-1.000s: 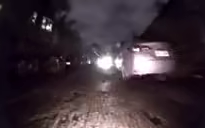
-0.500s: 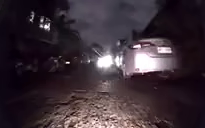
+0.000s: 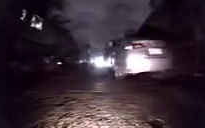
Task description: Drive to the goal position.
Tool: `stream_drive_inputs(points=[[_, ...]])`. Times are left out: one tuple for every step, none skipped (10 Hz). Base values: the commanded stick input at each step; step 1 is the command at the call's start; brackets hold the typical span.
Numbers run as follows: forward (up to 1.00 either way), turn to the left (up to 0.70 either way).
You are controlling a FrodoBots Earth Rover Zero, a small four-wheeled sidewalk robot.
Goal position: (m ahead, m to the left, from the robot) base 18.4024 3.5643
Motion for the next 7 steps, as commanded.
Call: stream_drive_inputs(points=[[0.50, -0.27], [0.50, -0.27], [0.50, -0.27], [0.50, -0.20], [0.50, 0.00], [0.35, 0.00], [0.00, 0.00]])
